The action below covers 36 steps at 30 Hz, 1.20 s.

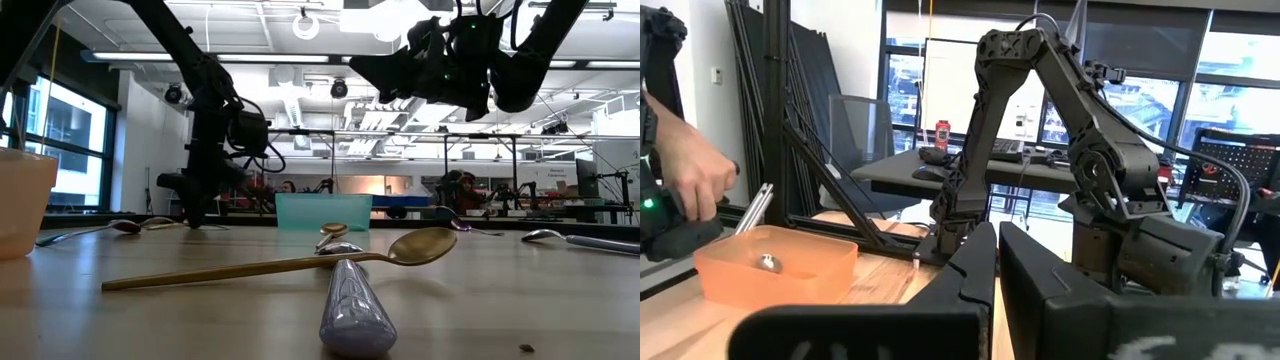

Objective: Sort silverware by color (type)
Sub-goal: Put the violet spoon into the blue bin

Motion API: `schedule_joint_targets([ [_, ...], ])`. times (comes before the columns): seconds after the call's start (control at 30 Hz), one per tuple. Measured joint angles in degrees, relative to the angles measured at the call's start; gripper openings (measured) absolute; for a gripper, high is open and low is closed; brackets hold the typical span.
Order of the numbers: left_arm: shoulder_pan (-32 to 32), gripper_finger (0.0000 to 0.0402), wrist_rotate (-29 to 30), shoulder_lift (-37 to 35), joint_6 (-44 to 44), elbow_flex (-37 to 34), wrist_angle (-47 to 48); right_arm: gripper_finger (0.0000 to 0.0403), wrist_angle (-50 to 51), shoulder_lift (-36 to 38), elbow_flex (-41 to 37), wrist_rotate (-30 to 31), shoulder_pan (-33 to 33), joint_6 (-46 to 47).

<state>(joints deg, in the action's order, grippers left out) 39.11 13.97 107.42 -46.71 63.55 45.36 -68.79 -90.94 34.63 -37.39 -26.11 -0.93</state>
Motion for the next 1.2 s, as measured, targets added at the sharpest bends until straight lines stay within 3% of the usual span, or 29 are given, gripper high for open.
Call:
schedule_joint_targets([
  [0.2,-1.1,0.0010,0.8,-1.7,2.0,-0.3,0.1,0.0000,0.0,0.0,0.0,0.0,0.0,0.2],
  [0.5,-1.4,0.0005,-3.0,-11.8,10.7,-0.2,-2.0,0.0000,0.0,0.0,0.0,0.0,0.0,0.7],
  [0.67,-1.4,0.0005,-5.1,-14.6,14.7,4.8,-2.3,0.0000,0.0,0.0,0.0,0.0,0.0,0.5],
  [0.93,-4.0,0.0005,-10.2,-11.4,14.3,17.2,-7.5,0.0000,-0.7,0.0,0.0,0.0,0.0,0.5],
  [1.2,-7.7,0.0005,-11.5,-3.6,11.3,24.1,-14.2,0.0000,-0.9,0.0,0.0,-0.4,0.0,0.5],
])
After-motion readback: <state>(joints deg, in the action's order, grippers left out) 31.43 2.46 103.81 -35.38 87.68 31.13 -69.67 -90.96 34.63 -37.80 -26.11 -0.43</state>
